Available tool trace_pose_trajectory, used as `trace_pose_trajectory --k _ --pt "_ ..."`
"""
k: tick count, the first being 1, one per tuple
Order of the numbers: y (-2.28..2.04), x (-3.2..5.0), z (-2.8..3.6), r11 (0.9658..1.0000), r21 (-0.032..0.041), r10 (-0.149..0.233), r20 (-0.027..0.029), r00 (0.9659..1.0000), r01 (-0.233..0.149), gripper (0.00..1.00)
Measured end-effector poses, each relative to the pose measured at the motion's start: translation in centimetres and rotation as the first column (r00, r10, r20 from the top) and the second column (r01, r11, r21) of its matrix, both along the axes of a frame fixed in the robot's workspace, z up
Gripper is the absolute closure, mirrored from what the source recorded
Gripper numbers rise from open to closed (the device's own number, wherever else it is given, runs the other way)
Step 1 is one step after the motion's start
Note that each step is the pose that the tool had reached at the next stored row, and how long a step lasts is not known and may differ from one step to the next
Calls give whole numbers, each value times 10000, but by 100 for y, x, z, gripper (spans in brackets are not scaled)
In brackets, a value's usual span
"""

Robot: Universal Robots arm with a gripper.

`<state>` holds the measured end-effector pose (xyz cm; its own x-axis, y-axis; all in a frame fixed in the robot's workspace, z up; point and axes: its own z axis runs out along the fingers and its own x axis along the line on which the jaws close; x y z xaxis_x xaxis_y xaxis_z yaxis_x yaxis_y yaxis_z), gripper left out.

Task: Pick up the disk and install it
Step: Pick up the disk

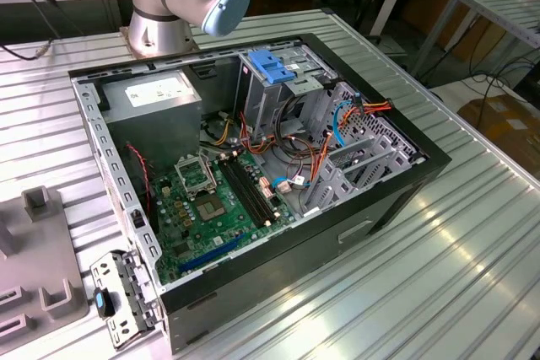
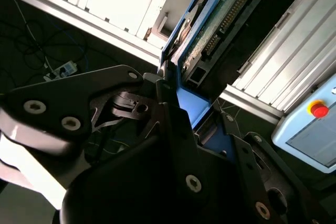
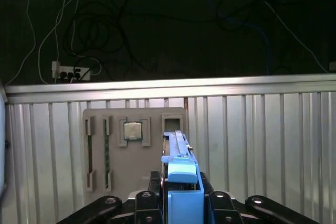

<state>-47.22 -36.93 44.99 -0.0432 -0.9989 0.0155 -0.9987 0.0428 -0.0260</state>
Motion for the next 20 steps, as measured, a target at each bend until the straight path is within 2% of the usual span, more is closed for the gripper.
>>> trace_pose_trajectory --k 20 --pt "0 0 226 10000 1 0 1 10000 0 63"
